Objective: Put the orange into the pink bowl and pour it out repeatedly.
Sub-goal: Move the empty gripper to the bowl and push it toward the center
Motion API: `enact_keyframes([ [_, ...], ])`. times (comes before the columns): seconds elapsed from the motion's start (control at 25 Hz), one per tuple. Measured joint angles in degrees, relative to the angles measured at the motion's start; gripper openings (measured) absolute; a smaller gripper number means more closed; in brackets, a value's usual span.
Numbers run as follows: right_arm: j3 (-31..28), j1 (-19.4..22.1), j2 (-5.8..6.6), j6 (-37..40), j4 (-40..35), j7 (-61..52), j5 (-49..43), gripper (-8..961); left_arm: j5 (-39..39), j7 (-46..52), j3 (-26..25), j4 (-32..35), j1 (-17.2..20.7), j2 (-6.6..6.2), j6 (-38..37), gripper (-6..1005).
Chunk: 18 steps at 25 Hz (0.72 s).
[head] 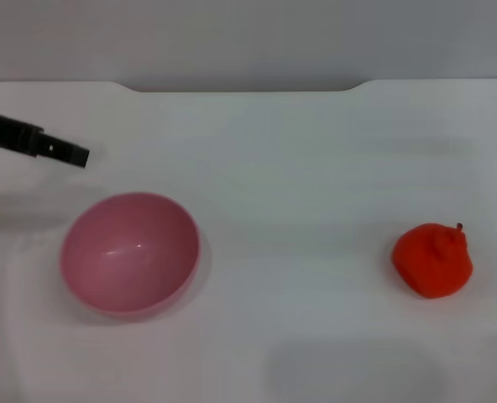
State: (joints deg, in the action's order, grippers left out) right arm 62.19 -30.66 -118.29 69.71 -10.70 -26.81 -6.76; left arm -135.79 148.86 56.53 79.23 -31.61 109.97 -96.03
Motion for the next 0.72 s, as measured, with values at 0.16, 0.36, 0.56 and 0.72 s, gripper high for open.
enact_keyframes([
  [0.16,-0.07,-0.01,0.04,-0.05,-0.02,0.03,-0.01,527,-4.20,0.25,-0.49,0.43,-0.33,1.63,-1.03,710],
  [0.36,-0.04,-0.01,0.07,-0.10,-0.02,0.07,-0.01,524,-5.86,-0.59,-0.71,-1.85,-0.48,2.66,2.22,705],
  [0.56,-0.03,0.00,0.08,-0.09,-0.06,0.08,-0.01,522,-6.88,-1.85,-0.51,-5.60,-0.55,3.33,5.93,701],
  [0.72,-0.10,0.24,0.08,0.13,-0.21,0.10,-0.01,520,-6.96,-2.30,-0.19,-7.86,-0.65,3.67,6.79,698],
])
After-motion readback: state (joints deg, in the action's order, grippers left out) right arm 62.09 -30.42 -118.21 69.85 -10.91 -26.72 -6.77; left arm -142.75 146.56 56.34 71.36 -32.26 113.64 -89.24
